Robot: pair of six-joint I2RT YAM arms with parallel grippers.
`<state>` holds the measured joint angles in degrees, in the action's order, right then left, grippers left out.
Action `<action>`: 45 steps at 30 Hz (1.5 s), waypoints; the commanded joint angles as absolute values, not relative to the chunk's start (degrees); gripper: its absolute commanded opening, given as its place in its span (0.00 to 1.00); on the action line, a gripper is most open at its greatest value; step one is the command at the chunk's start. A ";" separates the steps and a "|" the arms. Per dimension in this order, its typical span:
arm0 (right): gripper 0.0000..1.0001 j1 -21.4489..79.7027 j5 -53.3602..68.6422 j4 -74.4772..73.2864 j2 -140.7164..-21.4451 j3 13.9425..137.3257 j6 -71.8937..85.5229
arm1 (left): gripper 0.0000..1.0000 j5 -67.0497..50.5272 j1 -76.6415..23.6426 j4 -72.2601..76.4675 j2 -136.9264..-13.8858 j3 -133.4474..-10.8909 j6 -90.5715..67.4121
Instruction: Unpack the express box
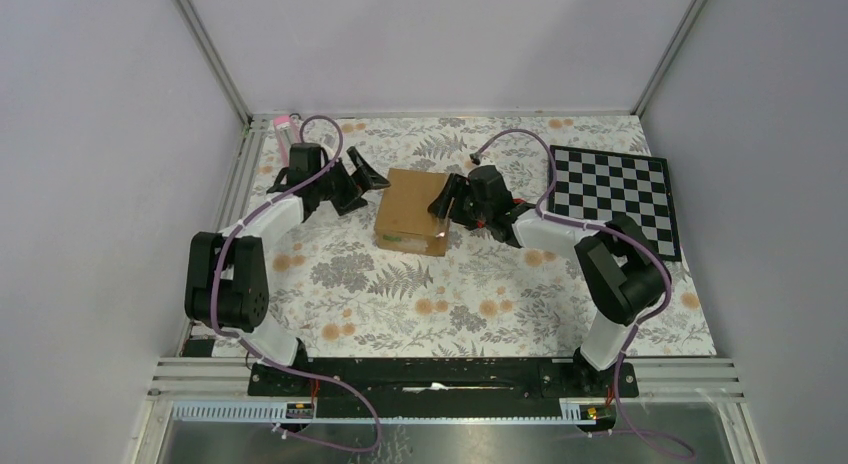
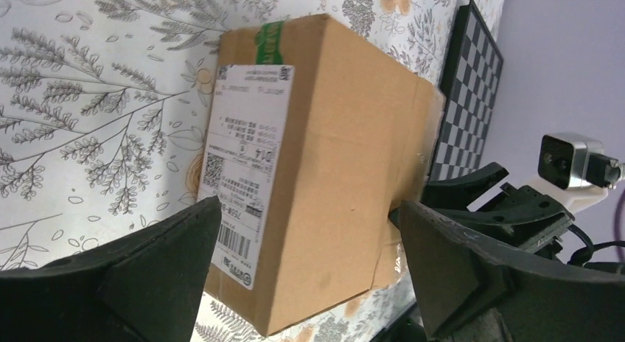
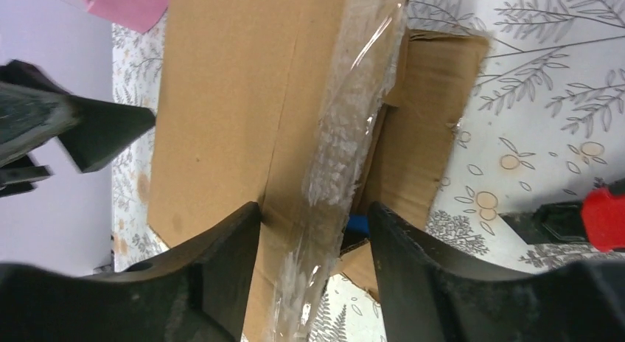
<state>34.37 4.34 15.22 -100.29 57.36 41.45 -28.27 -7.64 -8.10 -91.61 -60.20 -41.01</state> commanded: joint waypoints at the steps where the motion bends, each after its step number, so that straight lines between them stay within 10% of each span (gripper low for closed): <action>1: 0.56 33.99 8.17 19.59 -101.43 59.66 43.88 | 0.99 -37.09 -4.82 7.04 -93.12 -56.58 -48.82; 6: 0.36 32.66 10.85 24.31 -102.43 57.31 47.71 | 0.99 -37.27 -4.59 7.72 -92.93 -54.84 -49.21; 10: 0.00 30.92 14.46 30.11 -102.76 55.08 52.22 | 0.99 -37.12 -3.74 8.00 -91.85 -52.33 -49.42; 45: 0.00 26.27 29.30 55.32 -95.32 52.71 78.31 | 0.99 -34.91 1.25 13.66 -87.00 -34.63 -64.43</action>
